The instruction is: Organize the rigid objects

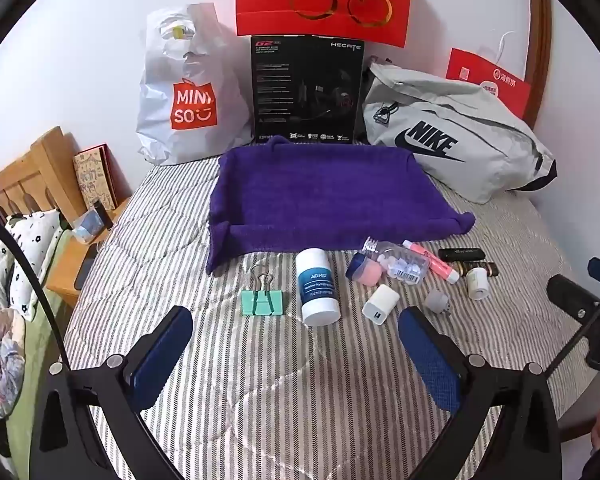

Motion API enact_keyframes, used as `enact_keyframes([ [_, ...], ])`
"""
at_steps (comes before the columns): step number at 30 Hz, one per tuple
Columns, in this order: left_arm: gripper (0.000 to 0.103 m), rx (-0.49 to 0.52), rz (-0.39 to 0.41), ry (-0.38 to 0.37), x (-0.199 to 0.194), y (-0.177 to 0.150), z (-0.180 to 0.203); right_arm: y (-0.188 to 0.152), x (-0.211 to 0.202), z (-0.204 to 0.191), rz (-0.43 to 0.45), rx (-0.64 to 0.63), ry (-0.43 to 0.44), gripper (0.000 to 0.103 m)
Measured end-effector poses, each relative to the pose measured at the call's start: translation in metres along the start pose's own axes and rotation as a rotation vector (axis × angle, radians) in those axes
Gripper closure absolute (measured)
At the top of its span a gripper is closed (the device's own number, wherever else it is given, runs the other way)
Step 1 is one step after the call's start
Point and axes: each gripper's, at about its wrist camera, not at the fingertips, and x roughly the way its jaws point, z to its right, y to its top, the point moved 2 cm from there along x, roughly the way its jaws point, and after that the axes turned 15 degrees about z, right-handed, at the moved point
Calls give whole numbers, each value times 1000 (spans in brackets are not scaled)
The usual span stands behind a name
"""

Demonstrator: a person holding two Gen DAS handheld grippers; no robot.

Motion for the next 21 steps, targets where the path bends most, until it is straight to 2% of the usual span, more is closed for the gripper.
enact_keyframes([
  [21, 0, -25, 9, -10, -10, -10, -12, -3, -11, -1, -4, 7, 1, 0],
])
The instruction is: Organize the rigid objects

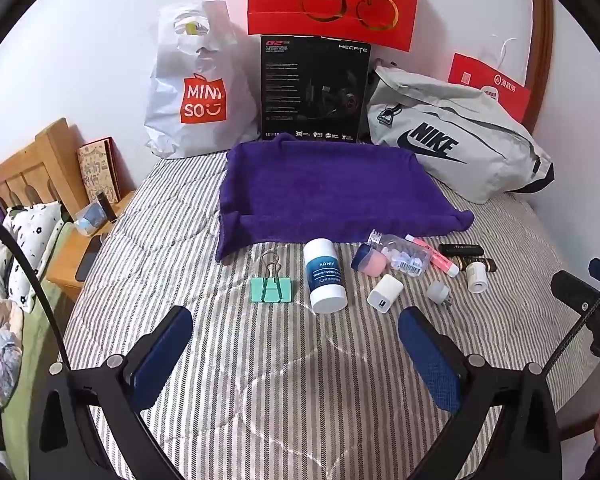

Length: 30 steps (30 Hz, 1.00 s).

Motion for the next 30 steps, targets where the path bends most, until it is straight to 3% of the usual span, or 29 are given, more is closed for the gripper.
enact_keyframes([
  [30, 0, 18, 4, 8, -7, 0, -2, -3, -9, -5, 10, -1, 0, 0],
])
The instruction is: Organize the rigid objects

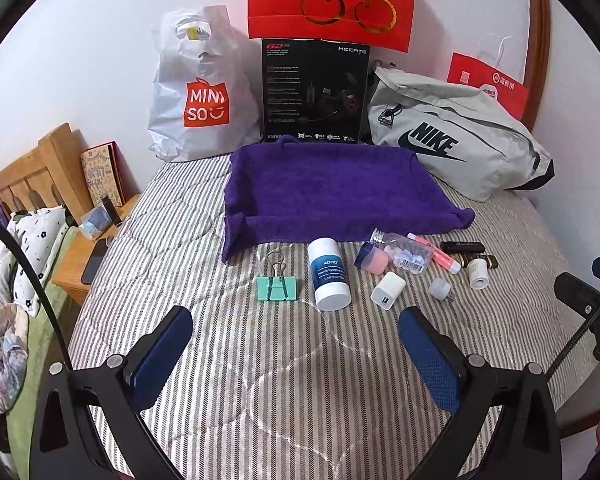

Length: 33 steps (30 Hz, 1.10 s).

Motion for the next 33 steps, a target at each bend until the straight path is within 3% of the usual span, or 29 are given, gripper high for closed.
enact_keyframes([
  [33, 0, 9, 5, -1, -2, -2, -1, -3, -2, 0, -3, 1, 0, 0],
])
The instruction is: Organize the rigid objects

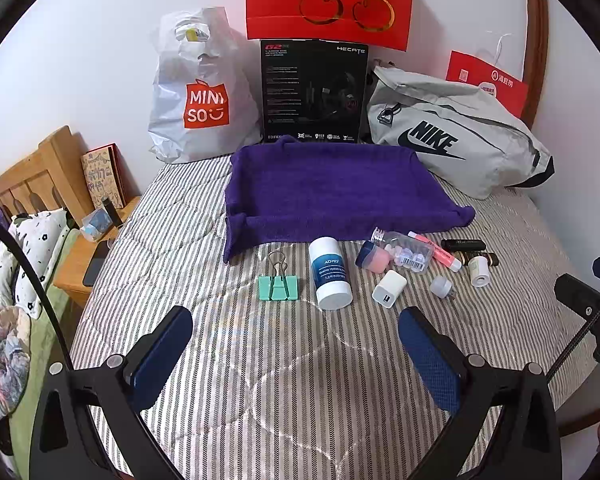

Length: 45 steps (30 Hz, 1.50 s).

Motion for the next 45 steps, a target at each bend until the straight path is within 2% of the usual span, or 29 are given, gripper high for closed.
enact_keyframes([
  [22, 0, -6, -17, 14, 12, 0, -6, 3, 7, 7, -8, 10, 5, 0],
  [30, 0, 8, -63, 53, 50, -11, -16, -1, 26, 17, -33, 13, -9, 0],
  [37, 1, -40, -127, 49, 103, -26, -35, -14, 55, 34, -77, 27, -28, 0],
  [43, 8, -48, -154, 35, 133, -35, -37, -27, 79, 50, -127, 52, -42, 0],
  [45, 14, -56, -161, 24, 141, -38, -37, -29, 84, 54, -135, 53, -46, 0],
])
